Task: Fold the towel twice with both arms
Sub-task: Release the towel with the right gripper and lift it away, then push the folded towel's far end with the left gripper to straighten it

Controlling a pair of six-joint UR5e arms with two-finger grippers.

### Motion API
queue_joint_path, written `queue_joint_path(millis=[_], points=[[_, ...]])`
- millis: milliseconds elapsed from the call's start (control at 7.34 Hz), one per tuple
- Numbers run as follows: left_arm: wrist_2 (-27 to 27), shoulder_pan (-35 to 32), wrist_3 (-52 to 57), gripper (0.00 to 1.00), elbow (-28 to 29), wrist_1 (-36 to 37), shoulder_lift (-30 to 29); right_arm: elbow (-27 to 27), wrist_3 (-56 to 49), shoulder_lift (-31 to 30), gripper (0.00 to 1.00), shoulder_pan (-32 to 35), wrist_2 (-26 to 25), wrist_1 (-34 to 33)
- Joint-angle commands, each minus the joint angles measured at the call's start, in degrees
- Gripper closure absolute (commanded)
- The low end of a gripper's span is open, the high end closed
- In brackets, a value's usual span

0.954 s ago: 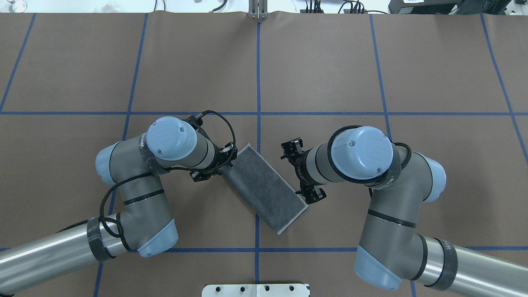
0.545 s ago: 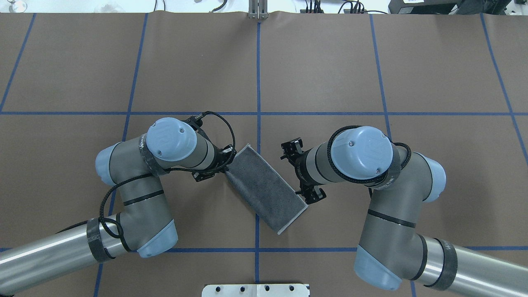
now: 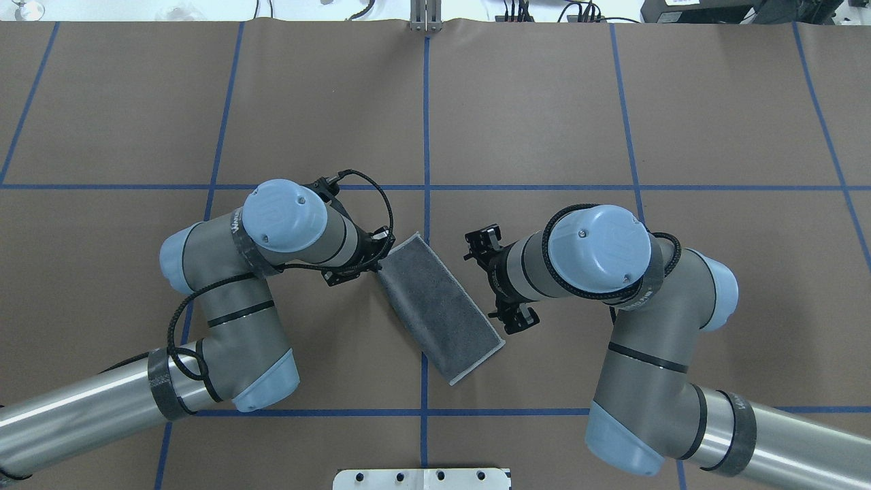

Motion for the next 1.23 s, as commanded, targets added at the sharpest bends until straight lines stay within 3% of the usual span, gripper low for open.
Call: queue_joint_path(millis=[0,681,818,1090], points=[[-0.1,-2.9,3.4,1.0,2.2,-0.5,-2.7,0.0,-0.2,-0.1,0.0,1.6,0.8,0.0],[-0.1,-6.6,4.3,1.0,18.3,-6.8,-13.3,-0.1,-1.3,-0.7,0.0,3.3,2.4,0.0],[-0.1,-7.3,4.3,0.77,20.3,-7.1,-14.8,-0.1,-1.3,-0.7,0.0,3.6,2.8,0.0],[-0.1,-8.6,6.3,0.61,21.0,-8.9,-15.1,0.0,-1.4,-0.6,0.0,3.8,2.8,0.0]])
